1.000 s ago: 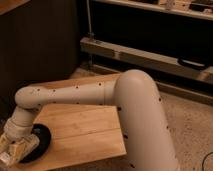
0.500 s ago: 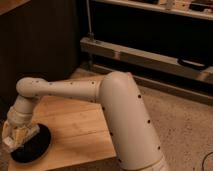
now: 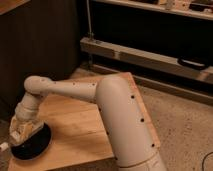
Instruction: Place the bottle in the ceramic bowl
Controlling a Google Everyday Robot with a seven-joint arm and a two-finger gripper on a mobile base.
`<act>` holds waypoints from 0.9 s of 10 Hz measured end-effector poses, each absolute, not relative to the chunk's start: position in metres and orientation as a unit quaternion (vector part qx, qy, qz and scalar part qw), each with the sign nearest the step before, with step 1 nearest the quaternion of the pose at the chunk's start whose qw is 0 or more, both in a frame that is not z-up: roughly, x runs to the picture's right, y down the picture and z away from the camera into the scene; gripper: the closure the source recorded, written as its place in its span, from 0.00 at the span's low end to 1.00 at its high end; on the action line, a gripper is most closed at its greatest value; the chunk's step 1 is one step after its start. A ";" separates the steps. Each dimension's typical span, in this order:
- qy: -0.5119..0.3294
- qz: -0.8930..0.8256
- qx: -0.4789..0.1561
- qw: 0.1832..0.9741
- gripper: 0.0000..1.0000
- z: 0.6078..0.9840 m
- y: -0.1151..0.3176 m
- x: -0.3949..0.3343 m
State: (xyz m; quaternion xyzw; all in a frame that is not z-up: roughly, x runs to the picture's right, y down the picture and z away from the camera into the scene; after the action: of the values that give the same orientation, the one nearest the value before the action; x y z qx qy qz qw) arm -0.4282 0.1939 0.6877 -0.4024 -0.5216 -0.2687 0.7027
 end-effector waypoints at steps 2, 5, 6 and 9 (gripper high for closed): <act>-0.522 -0.269 -0.401 0.703 0.37 0.692 0.191 -0.426; -0.523 -0.274 -0.399 0.701 0.20 0.692 0.189 -0.423; -0.525 -0.276 -0.398 0.700 0.20 0.689 0.189 -0.422; -0.525 -0.276 -0.399 0.700 0.20 0.689 0.189 -0.422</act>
State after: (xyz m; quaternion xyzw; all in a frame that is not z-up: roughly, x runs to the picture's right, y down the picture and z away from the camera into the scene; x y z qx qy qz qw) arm -0.4218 0.1886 0.6895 -0.3986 -0.5247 -0.2764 0.6995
